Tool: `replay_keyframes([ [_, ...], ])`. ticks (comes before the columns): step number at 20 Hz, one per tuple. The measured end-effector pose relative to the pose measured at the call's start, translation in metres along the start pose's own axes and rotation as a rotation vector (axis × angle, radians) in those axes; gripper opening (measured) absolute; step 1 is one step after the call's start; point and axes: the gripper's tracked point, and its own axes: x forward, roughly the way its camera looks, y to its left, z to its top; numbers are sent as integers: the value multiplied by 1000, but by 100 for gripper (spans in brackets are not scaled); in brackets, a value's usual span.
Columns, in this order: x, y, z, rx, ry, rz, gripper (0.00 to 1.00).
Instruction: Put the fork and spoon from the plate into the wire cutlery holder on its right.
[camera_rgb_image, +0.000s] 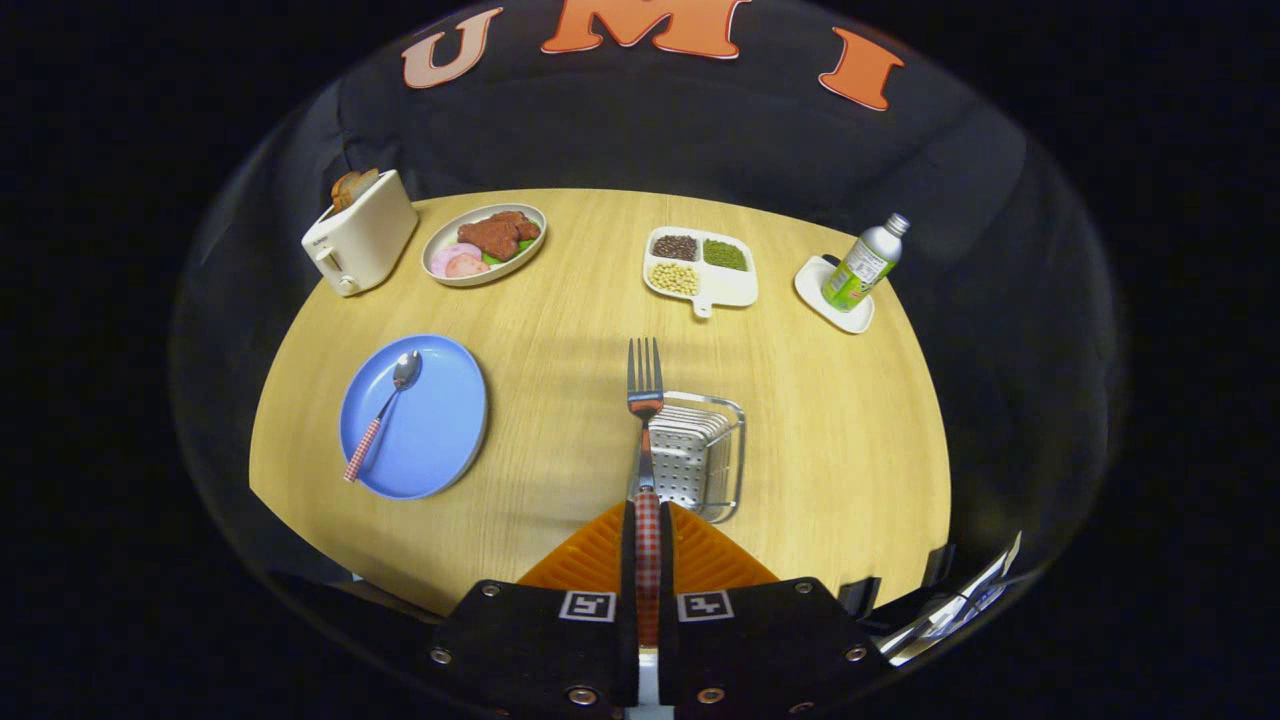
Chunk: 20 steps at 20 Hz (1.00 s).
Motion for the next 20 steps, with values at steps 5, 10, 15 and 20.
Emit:
replay_keyframes([
  [5, -1, -17, -23, -55, 135, 1, 8],
  [10, 7, -19, -37, -75, 253, 37, 9],
  [15, 19, -23, -36, -68, 358, 67, 9],
  [20, 32, -19, -37, -45, 470, 117, 9],
])
